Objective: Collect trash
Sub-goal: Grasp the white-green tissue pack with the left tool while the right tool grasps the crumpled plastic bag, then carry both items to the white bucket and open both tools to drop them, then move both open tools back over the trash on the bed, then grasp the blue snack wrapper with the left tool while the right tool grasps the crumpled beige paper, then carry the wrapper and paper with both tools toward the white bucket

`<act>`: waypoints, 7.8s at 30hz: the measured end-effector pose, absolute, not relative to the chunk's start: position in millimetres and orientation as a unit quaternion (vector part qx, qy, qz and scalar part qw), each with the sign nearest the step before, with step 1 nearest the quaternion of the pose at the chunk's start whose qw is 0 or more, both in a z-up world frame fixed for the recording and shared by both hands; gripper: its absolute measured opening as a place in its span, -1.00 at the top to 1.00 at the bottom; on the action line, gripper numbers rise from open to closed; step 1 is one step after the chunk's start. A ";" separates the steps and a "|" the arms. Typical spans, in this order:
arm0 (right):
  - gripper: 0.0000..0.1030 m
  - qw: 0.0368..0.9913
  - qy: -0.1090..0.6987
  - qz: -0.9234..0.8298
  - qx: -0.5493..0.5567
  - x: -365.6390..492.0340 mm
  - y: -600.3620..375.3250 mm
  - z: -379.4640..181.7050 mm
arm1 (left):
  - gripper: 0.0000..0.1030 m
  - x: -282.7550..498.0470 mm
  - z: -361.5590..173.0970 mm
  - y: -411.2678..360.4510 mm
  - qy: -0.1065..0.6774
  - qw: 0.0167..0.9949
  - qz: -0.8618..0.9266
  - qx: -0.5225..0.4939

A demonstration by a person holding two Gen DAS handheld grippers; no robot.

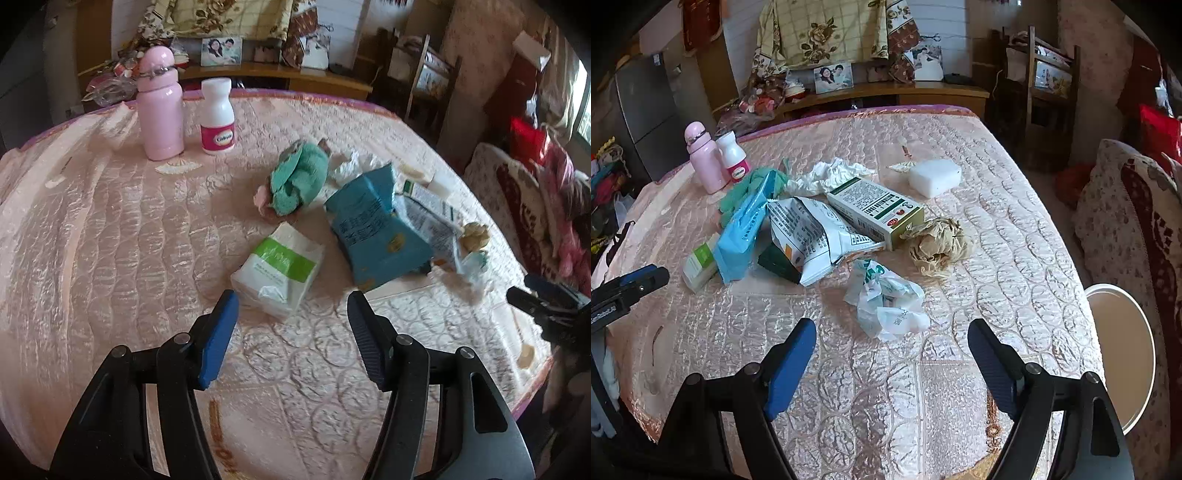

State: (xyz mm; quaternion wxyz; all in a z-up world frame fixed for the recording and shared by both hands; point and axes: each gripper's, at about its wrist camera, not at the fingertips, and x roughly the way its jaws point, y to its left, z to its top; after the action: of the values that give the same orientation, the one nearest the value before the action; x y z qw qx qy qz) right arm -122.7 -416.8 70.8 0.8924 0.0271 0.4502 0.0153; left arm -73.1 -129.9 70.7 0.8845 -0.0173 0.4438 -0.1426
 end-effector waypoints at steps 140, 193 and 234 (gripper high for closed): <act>-0.30 0.889 0.426 -0.137 0.099 -205.9 -621.8 74.0 | 0.01 -122.3 97.4 -419.6 0.417 0.844 -0.334 0.047; -0.24 0.877 0.466 0.032 0.110 -25.4 -476.0 32.4 | 0.14 13.6 47.5 -218.7 0.484 0.853 -0.166 -0.101; 0.33 0.908 0.404 -0.002 0.113 -176.8 -548.0 95.6 | 0.64 -105.3 121.8 -351.2 0.417 0.857 -0.303 -0.006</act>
State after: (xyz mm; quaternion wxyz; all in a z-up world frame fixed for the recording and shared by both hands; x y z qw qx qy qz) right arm -176.8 -548.0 95.6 0.9078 0.1131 0.4038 -0.0019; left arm -105.3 -351.2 121.8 0.8569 -0.0061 0.4171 -0.3028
